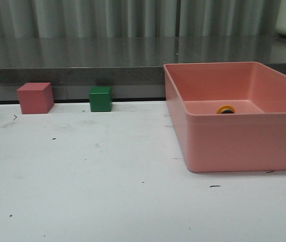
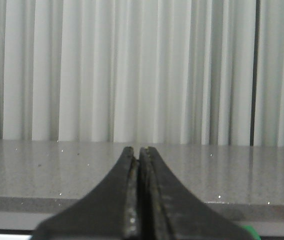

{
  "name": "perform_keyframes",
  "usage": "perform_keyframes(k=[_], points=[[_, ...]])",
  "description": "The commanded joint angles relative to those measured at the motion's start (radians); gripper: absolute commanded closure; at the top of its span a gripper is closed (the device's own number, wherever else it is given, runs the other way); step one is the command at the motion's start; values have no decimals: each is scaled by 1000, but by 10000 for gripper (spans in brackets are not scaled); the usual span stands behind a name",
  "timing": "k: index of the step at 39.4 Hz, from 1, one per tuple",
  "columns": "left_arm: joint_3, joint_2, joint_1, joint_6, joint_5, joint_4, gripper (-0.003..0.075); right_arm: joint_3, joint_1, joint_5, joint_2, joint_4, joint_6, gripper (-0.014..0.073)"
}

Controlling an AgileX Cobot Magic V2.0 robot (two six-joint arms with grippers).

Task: Place and stand button with both arms
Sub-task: 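Move the right gripper over the pink bin above the yellow button, then lower the right gripper into the bin and grasp the button's black base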

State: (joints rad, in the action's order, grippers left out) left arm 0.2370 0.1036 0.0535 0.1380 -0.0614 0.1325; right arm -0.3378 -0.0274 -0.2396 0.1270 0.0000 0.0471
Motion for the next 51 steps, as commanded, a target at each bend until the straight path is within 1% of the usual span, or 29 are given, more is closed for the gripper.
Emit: perform_keyframes(k=[1,4,6,9,14,17,18,19,20,21,22,25,27,28,30,33,38,44,51], points=[[116,118,-1,8,52,12,740,-117,1,-21,131,-7,-9,662],[168,203,-1,8,131,12,740,-172,1,-61,211,-7,-9,662],[197,251,-1,8,155,12,740,-201,1,-78,269,-7,-9,662],[216,309,-1,8,151,10,740,-225,1,-86,329,6,-9,662],[218,341,-1,8,128,-11,740,-233,1,-79,376,37,-9,660],[218,345,-1,8,128,-11,727,-233,1,-78,381,37,-9,620],[218,345,-1,8,128,-11,711,-233,1,-75,381,37,-9,581],[218,345,-1,8,128,-11,678,-233,1,-73,382,37,-9,543],[218,345,-1,8,128,-11,645,-233,1,-66,382,37,-9,466],[218,345,-1,8,128,-11,575,-233,1,-62,382,36,-9,412],[218,345,-1,8,128,-11,524,-233,1,-59,383,36,-9,332],[218,345,-1,8,130,-12,316,-233,1,-54,387,36,-9,123],[218,345,-1,8,130,-12,198,-233,1,-44,393,36,-9,-22],[218,345,-1,8,130,-12,144,-233,1,-39,396,36,-9,-67],[218,345,-1,8,131,-12,78,-233,1,-24,408,36,-9,-60],[218,345,-1,8,131,-12,38,-233,1,4,442,36,-9,-50],[218,345,-1,8,131,-12,39,-257,1,51,559,43,-9,-50],[218,345,-1,8,131,-12,40,-378,-12,44,788,81,-9,-50],[218,345,-1,8,131,-12,40,-559,-118,-34,1049,89,-9,-50]])
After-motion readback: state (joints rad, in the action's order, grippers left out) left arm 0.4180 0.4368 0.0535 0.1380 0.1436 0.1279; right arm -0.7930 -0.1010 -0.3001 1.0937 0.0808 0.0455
